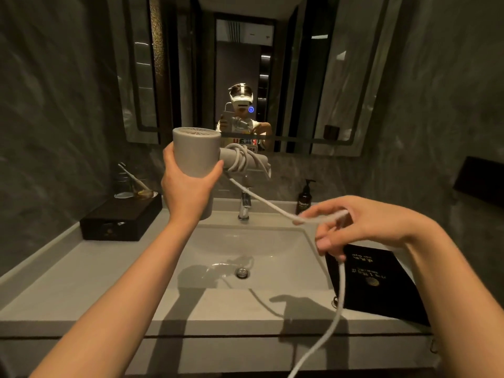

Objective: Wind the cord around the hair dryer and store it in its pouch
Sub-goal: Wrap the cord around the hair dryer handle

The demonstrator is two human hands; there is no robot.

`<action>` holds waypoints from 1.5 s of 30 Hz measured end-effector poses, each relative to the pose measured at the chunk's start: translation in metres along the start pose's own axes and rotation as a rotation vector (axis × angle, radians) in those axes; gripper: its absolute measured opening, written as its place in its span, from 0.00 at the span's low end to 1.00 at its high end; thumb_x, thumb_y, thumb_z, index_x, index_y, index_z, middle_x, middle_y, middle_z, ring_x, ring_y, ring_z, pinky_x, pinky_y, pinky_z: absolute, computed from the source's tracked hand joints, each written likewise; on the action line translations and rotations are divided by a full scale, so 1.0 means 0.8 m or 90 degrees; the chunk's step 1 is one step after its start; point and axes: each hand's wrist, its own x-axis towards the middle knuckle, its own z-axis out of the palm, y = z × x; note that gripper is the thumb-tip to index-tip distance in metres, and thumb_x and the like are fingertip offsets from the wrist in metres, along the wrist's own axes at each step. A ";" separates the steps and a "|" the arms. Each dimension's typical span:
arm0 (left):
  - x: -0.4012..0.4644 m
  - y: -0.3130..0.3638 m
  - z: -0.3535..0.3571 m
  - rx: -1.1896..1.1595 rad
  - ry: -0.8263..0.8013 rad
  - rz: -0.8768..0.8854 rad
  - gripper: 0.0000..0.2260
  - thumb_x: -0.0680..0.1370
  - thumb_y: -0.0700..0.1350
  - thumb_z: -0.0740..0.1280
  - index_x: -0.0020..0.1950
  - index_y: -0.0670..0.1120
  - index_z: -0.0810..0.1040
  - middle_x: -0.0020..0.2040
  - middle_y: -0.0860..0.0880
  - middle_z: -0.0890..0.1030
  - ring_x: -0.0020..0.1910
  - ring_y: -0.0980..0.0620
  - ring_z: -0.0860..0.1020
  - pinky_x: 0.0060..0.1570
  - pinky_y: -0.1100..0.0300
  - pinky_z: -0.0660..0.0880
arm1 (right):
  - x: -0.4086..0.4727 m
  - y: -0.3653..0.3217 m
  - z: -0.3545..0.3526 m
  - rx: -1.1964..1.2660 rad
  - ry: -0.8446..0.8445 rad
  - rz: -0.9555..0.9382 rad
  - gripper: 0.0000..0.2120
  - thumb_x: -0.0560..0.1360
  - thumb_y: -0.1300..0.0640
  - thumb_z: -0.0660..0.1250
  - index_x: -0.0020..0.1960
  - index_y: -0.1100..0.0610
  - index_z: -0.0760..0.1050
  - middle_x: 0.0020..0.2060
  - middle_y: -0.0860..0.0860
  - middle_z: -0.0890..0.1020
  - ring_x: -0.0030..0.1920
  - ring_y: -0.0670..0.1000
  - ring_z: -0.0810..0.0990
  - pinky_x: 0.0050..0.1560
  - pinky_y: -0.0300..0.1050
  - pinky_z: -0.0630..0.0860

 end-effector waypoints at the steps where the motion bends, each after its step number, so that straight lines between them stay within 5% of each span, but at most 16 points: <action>1: 0.003 -0.002 -0.003 0.007 0.012 -0.002 0.36 0.69 0.52 0.76 0.71 0.49 0.62 0.58 0.53 0.71 0.53 0.55 0.73 0.46 0.68 0.71 | 0.000 0.005 0.001 0.001 -0.009 -0.029 0.14 0.73 0.59 0.70 0.59 0.58 0.78 0.30 0.58 0.78 0.29 0.52 0.76 0.37 0.43 0.77; 4: 0.014 -0.006 -0.011 0.005 0.051 -0.025 0.36 0.69 0.52 0.76 0.71 0.48 0.63 0.60 0.50 0.73 0.54 0.54 0.73 0.48 0.67 0.72 | 0.012 0.014 0.012 0.141 0.117 -0.095 0.14 0.77 0.51 0.62 0.43 0.61 0.79 0.22 0.50 0.66 0.21 0.47 0.63 0.26 0.37 0.67; 8: 0.019 -0.010 -0.016 0.027 -0.008 -0.036 0.35 0.69 0.51 0.76 0.71 0.49 0.63 0.57 0.53 0.71 0.53 0.54 0.73 0.43 0.68 0.68 | 0.038 0.014 0.020 0.217 0.315 -0.194 0.15 0.75 0.48 0.61 0.42 0.58 0.77 0.23 0.49 0.62 0.22 0.46 0.61 0.23 0.36 0.63; 13: 0.019 -0.011 -0.025 0.084 -0.237 -0.019 0.35 0.67 0.49 0.77 0.70 0.51 0.64 0.55 0.53 0.72 0.52 0.53 0.73 0.48 0.58 0.70 | 0.061 -0.007 0.000 0.005 0.623 -0.259 0.13 0.81 0.53 0.58 0.46 0.54 0.79 0.28 0.48 0.72 0.27 0.43 0.67 0.27 0.34 0.64; 16: 0.012 -0.009 -0.032 0.066 -0.410 -0.036 0.34 0.63 0.54 0.79 0.64 0.56 0.67 0.54 0.54 0.75 0.51 0.54 0.77 0.50 0.54 0.75 | 0.072 -0.016 -0.022 -0.130 0.703 -0.236 0.13 0.80 0.52 0.60 0.47 0.56 0.80 0.37 0.53 0.80 0.34 0.48 0.74 0.34 0.37 0.69; 20: -0.004 0.010 -0.038 -0.091 -0.558 -0.155 0.30 0.56 0.58 0.73 0.57 0.57 0.71 0.51 0.50 0.78 0.46 0.56 0.81 0.41 0.63 0.78 | 0.097 -0.013 -0.027 -0.180 0.693 -0.195 0.10 0.79 0.49 0.61 0.46 0.52 0.80 0.34 0.50 0.79 0.32 0.40 0.74 0.33 0.37 0.69; 23: -0.019 0.021 -0.032 -0.262 -0.582 -0.215 0.31 0.54 0.54 0.74 0.55 0.50 0.73 0.42 0.52 0.84 0.38 0.58 0.82 0.35 0.64 0.78 | 0.113 -0.004 -0.016 -0.205 0.620 -0.139 0.14 0.78 0.46 0.62 0.44 0.54 0.80 0.37 0.57 0.82 0.39 0.54 0.80 0.40 0.52 0.76; 25: -0.025 0.027 -0.023 -0.380 -0.533 -0.263 0.36 0.48 0.55 0.80 0.53 0.47 0.75 0.36 0.52 0.84 0.35 0.54 0.82 0.33 0.60 0.79 | 0.122 0.007 -0.009 -0.265 0.533 -0.054 0.13 0.76 0.48 0.66 0.41 0.57 0.80 0.35 0.58 0.81 0.37 0.56 0.79 0.38 0.50 0.73; 26: -0.024 0.030 -0.018 -0.435 -0.485 -0.303 0.37 0.46 0.57 0.81 0.51 0.46 0.77 0.37 0.49 0.83 0.36 0.51 0.82 0.35 0.58 0.80 | 0.125 0.012 -0.004 -0.286 0.496 -0.006 0.13 0.76 0.49 0.67 0.40 0.58 0.80 0.34 0.58 0.81 0.50 0.52 0.78 0.36 0.48 0.69; 27: -0.021 0.032 -0.012 -0.480 -0.424 -0.344 0.36 0.46 0.57 0.82 0.50 0.45 0.78 0.38 0.47 0.82 0.38 0.49 0.81 0.38 0.55 0.81 | 0.125 0.015 0.003 -0.284 0.477 0.023 0.16 0.76 0.47 0.65 0.38 0.58 0.80 0.31 0.54 0.79 0.33 0.45 0.62 0.36 0.46 0.68; 28: -0.018 0.033 -0.007 -0.516 -0.357 -0.379 0.33 0.48 0.55 0.82 0.49 0.45 0.79 0.40 0.45 0.81 0.40 0.47 0.80 0.41 0.53 0.80 | 0.124 0.016 0.010 -0.276 0.475 0.034 0.20 0.77 0.43 0.62 0.37 0.56 0.81 0.29 0.51 0.78 0.33 0.51 0.76 0.37 0.46 0.70; 30: -0.011 0.041 0.002 -0.545 -0.230 -0.413 0.27 0.58 0.53 0.79 0.52 0.45 0.76 0.43 0.45 0.80 0.41 0.48 0.80 0.42 0.52 0.80 | 0.115 0.007 0.023 -0.303 0.481 0.031 0.26 0.77 0.37 0.55 0.37 0.54 0.81 0.30 0.48 0.79 0.34 0.48 0.78 0.43 0.48 0.76; 33: -0.001 0.040 0.016 -0.452 -0.073 -0.398 0.27 0.70 0.51 0.75 0.62 0.47 0.67 0.52 0.45 0.78 0.47 0.49 0.80 0.44 0.50 0.80 | 0.098 -0.013 0.043 -0.411 0.432 0.021 0.24 0.79 0.39 0.52 0.43 0.54 0.79 0.36 0.50 0.82 0.38 0.52 0.79 0.45 0.55 0.78; 37: 0.013 0.026 0.014 -0.227 0.011 -0.268 0.35 0.68 0.52 0.76 0.69 0.48 0.63 0.57 0.48 0.74 0.52 0.51 0.77 0.51 0.54 0.78 | 0.071 -0.029 0.050 -0.438 0.398 -0.045 0.10 0.79 0.48 0.60 0.47 0.52 0.76 0.37 0.48 0.80 0.37 0.50 0.78 0.43 0.55 0.78; 40: 0.015 0.014 0.003 -0.032 -0.069 -0.092 0.35 0.68 0.50 0.76 0.70 0.49 0.64 0.56 0.51 0.72 0.50 0.55 0.73 0.45 0.62 0.71 | 0.057 -0.038 0.037 -0.484 0.467 -0.110 0.08 0.79 0.50 0.62 0.51 0.51 0.78 0.39 0.46 0.80 0.39 0.46 0.78 0.41 0.46 0.76; 45: 0.006 0.004 -0.010 0.051 -0.329 -0.028 0.32 0.66 0.50 0.78 0.65 0.56 0.66 0.52 0.56 0.74 0.49 0.56 0.75 0.45 0.59 0.73 | 0.055 -0.045 -0.001 -0.477 0.624 -0.181 0.12 0.75 0.48 0.66 0.56 0.50 0.80 0.45 0.46 0.81 0.46 0.47 0.78 0.47 0.44 0.76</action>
